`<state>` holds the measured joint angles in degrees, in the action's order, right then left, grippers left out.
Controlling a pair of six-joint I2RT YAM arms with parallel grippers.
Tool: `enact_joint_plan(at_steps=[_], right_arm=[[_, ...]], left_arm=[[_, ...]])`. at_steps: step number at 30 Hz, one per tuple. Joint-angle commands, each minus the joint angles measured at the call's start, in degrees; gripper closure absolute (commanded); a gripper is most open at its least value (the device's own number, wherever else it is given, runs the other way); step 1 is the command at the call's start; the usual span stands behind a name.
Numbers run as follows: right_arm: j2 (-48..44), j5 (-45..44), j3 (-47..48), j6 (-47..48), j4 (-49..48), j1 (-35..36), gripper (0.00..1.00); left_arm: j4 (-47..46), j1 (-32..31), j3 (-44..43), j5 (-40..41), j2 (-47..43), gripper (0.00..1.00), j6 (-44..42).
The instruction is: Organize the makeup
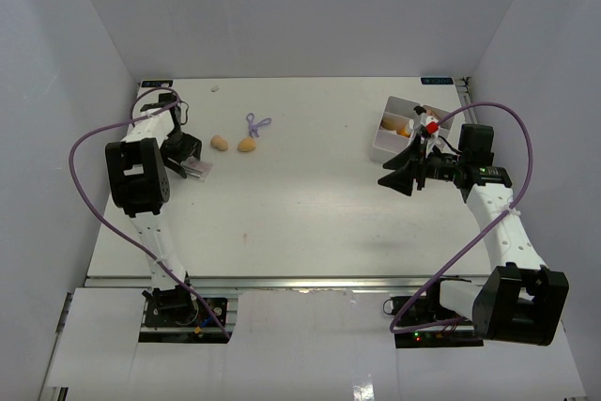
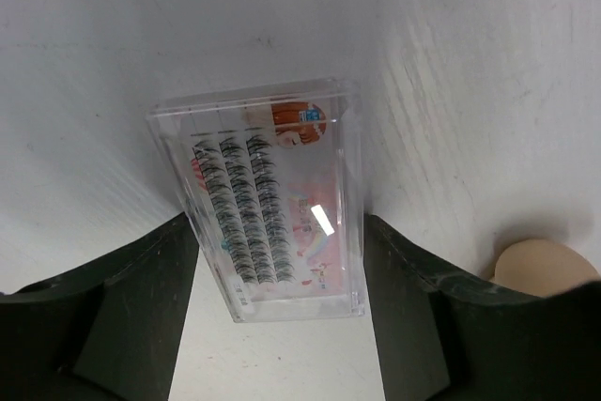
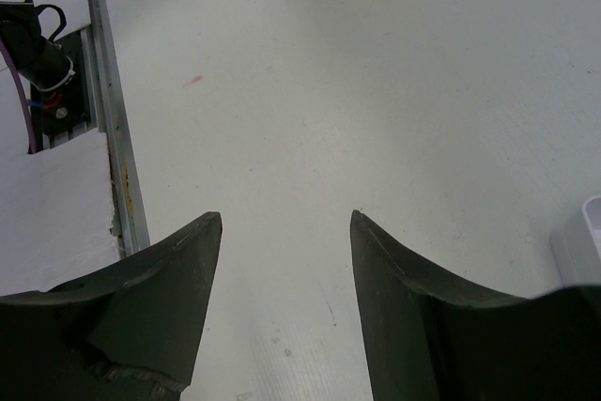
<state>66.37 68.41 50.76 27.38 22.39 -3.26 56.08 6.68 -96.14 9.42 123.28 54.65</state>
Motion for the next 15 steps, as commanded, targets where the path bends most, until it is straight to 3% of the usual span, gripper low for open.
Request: enact_joint_plan(at_steps=[1,7,10,15], right_arm=[[-0.1,2.2,0.0,0.1,-0.8,-0.6,0.36],[-0.1,2.6,-0.1,0.1,-0.8,-1.0,0.36],[0.0,3.0,-0.2,0.3,-0.7,-1.1,0.36],[0.9,4.8,-0.6,0.3,-0.7,-1.1,0.36]], left_arm=[[-6.0,0.3,4.1,-4.7,-3.6,0.46,-2.7],[-9.2,0.3,6.8,-10.3,-7.3,0.78,-6.8],[-13.1,-0.3,11.3,-17.4,-11.1,0.95,-11.4],[-29.4,-5.0,23.6,-32.4,-22.3,1.0,-21.2]])
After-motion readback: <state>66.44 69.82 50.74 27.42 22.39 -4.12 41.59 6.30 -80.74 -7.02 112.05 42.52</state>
